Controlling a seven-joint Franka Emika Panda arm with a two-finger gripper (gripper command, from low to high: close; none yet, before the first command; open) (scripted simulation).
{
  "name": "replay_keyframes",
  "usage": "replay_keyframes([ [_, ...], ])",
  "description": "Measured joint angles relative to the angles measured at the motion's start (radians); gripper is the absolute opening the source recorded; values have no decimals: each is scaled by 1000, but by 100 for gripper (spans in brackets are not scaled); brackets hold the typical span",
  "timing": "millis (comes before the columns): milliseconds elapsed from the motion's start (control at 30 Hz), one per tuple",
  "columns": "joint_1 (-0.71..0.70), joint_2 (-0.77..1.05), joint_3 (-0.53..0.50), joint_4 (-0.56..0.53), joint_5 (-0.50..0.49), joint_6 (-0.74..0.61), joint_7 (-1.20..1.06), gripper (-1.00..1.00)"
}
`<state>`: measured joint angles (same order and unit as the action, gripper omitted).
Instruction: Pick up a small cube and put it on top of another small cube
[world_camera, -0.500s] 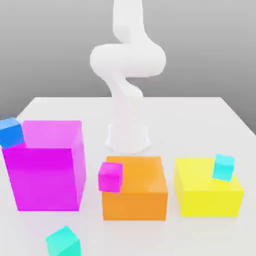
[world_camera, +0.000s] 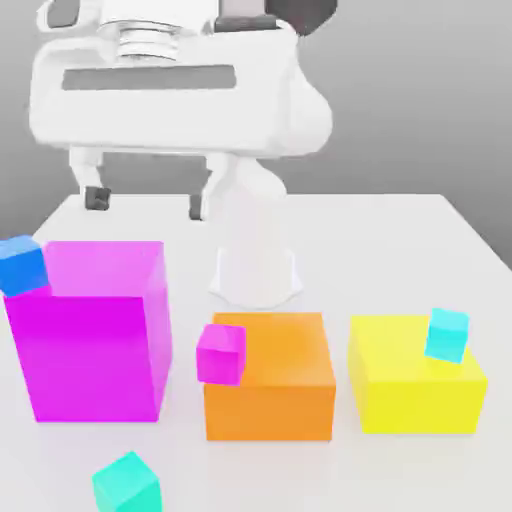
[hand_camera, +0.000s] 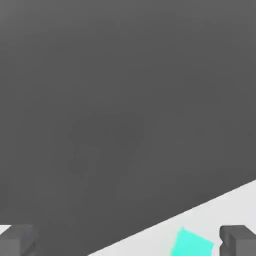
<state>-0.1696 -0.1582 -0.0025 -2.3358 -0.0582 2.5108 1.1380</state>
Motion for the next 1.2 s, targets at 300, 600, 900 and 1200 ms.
replay_keyframes([
  [300,-59,325,-30,-19,38,109,124,0],
  [600,-88,611,-25,2,94,276,147,-100],
  [900,-86,533,-29,-13,88,213,152,-100],
  [1200,-46,212,-14,-154,43,33,153,-100],
])
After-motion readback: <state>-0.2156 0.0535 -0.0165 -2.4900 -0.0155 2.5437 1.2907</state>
